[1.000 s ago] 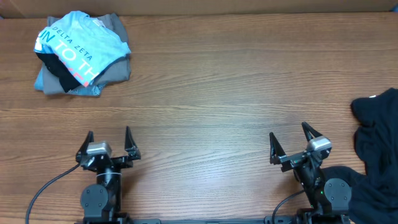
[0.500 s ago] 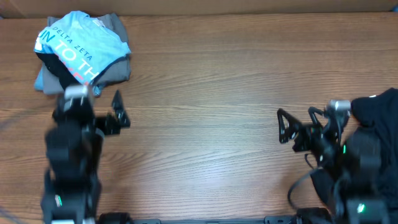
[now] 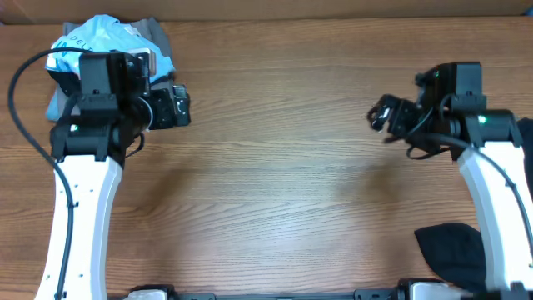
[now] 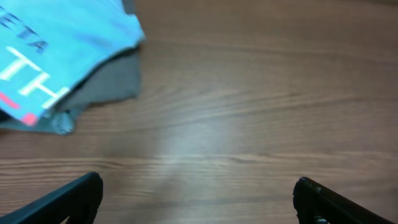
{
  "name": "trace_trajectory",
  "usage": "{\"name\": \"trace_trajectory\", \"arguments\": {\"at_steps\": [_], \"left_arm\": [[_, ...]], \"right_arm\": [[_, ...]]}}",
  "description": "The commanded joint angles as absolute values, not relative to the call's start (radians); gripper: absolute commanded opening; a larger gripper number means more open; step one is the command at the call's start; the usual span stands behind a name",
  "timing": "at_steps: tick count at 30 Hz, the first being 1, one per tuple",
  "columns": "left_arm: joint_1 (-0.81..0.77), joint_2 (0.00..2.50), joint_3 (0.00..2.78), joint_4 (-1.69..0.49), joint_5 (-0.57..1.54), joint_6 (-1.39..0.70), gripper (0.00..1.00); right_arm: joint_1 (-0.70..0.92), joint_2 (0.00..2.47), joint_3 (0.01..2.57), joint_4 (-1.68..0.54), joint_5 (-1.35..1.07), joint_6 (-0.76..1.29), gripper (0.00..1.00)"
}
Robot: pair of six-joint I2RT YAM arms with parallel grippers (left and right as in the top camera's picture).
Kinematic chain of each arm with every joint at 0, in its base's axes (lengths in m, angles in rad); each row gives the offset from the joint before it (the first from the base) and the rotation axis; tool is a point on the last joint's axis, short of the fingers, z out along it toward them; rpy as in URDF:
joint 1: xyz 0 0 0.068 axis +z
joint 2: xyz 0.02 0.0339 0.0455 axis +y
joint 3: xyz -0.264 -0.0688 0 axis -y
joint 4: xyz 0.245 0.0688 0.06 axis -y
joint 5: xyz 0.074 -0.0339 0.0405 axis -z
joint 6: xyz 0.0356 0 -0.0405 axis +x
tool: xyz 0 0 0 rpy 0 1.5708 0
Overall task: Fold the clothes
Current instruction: 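Reach the right gripper to the crumpled black t-shirt and grasp it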
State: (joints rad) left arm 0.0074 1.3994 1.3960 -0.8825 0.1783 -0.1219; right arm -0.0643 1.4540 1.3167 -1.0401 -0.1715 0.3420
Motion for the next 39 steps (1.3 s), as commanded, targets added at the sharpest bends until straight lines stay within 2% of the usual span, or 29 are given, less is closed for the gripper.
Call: {"name": "trace_trajectory", "arguments": {"at_steps": [1,6,10,14,20,22,23,24,25,26,29,32,39], "left_arm": [[0.011,1.4,1.429,-0.891,0.234,-0.089,1.0],[0.011,1.4,1.429,-0.908,0.234,-0.089,1.0],[0.011,1.4,1.429,-0.913,0.234,-0.089,1.0],[0.011,1.4,1.429,-0.912,0.234,-0.089,1.0],[0.011,1.4,1.429,-0.913,0.234,-0.089,1.0],[0.011,1.4,1.429,-0.917,0.234,-0.089,1.0],[0.011,1.4,1.429,-0.92,0.234,-0.089,1.0],[0.011,1.4,1.429,-0.923,0.234,-0.089,1.0],[0.011,1.4,1.429,-0.923,0.234,-0.089,1.0],[0.011,1.4,1.429,-0.922,0.234,-0.089,1.0],[0.011,1.4,1.429,-0.916,0.234,-0.089,1.0],[0.011,1.399,1.429,-0.915,0.234,-0.089,1.0],[0.013,1.39,1.431,-0.917,0.228,-0.067,1.0]], "right_arm": [[-0.208,1.494,1.352,-1.009,0.074,0.489,1.0],[-0.449,1.571,1.351,-0.948,0.096,0.5,0.91],[-0.582,1.641,1.349,-0.912,0.094,0.529,0.9],[-0.643,1.733,1.349,-0.879,0.091,0.528,0.95],[-0.649,1.891,1.349,-0.86,0.11,0.516,1.0],[-0.651,1.928,1.349,-0.833,0.111,0.516,0.98],[-0.651,1.949,1.348,-0.819,0.09,0.511,0.89],[-0.651,1.965,1.349,-0.811,0.053,0.487,0.75],[-0.646,1.986,1.349,-0.798,-0.033,0.439,0.52],[-0.639,1.991,1.349,-0.796,-0.085,0.415,0.34],[-0.581,1.986,1.349,-0.796,-0.209,0.358,0.13],[-0.46,1.962,1.349,-0.788,-0.276,0.332,0.04],[-0.002,1.892,1.355,-0.744,-0.324,0.333,0.04]]}}
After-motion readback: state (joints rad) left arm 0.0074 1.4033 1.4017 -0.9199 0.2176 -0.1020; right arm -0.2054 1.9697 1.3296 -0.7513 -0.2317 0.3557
